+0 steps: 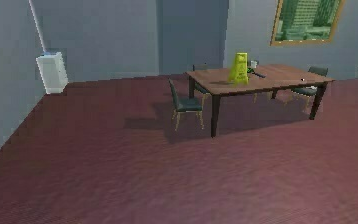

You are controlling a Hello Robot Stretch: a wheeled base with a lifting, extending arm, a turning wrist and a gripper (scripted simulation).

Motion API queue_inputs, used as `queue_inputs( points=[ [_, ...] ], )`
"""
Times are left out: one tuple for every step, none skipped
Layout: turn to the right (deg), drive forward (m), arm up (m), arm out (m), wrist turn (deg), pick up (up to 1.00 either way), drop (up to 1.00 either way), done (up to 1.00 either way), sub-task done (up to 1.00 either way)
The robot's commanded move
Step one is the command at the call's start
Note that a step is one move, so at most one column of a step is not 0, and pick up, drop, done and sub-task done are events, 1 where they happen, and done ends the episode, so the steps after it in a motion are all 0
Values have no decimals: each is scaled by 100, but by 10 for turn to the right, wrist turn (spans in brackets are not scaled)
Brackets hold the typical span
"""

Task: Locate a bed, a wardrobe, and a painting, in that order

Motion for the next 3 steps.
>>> queue_inputs(
  points=[
    [-90, 0, 0, 0, 0, 0, 0, 0, 0],
    [0, 5, 0, 0, 0, 0, 0, 0, 0],
    [-360, 0, 0, 0, 0, 0, 0, 0, 0]
  ],
)
